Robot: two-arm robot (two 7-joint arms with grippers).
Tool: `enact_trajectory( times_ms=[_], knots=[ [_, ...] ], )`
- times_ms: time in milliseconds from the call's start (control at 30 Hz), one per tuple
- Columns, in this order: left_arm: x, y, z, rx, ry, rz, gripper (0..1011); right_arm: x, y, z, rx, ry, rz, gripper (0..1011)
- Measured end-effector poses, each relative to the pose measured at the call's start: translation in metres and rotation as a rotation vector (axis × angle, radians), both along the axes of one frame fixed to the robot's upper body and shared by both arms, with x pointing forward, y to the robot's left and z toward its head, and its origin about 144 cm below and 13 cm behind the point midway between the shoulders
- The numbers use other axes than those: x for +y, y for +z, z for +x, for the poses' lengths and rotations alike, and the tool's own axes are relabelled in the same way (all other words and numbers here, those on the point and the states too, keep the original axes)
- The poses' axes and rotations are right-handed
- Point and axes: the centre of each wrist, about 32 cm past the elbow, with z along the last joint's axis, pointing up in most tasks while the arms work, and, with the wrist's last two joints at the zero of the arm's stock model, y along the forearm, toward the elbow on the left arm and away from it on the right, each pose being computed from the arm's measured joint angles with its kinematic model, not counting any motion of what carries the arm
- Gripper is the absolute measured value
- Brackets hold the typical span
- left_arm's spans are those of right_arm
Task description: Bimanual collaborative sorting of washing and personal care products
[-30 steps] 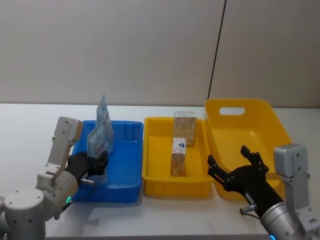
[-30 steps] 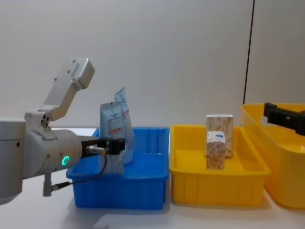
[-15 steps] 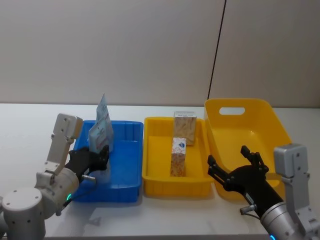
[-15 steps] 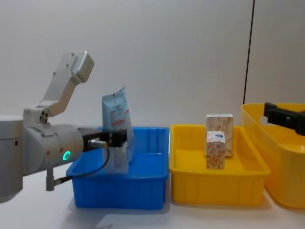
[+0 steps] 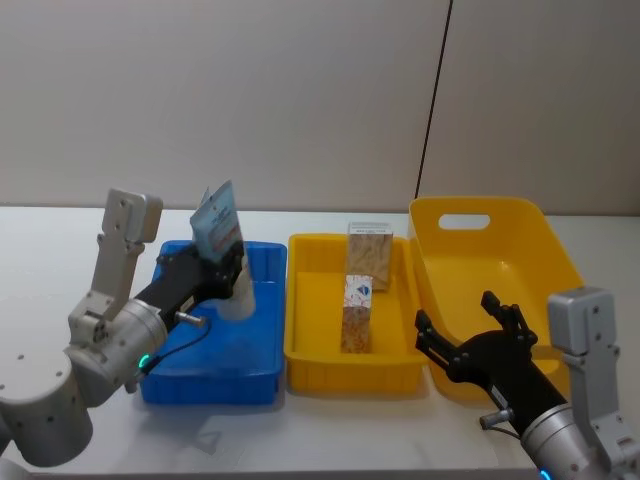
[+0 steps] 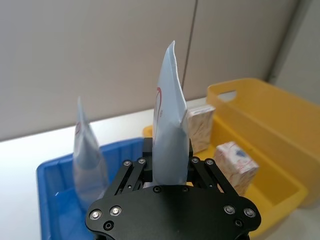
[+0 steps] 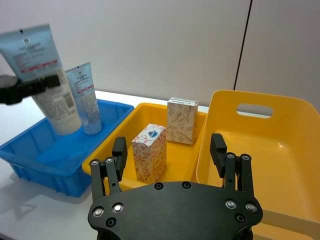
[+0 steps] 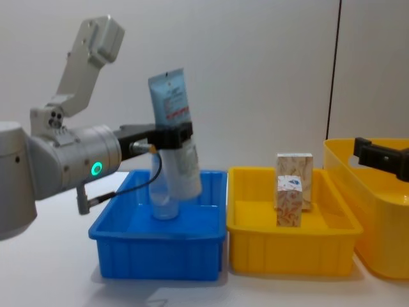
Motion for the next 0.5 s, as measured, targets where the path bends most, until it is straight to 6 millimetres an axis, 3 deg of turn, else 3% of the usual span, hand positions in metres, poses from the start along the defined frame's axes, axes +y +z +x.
enact_trajectory(
  times_ms=[500],
  knots=[
    [-0.002, 0.023, 0.009, -0.073, -0.217, -0.07, 286, 0.0, 0.0, 0.0, 0.0, 0.0, 0.0, 1003]
  ],
)
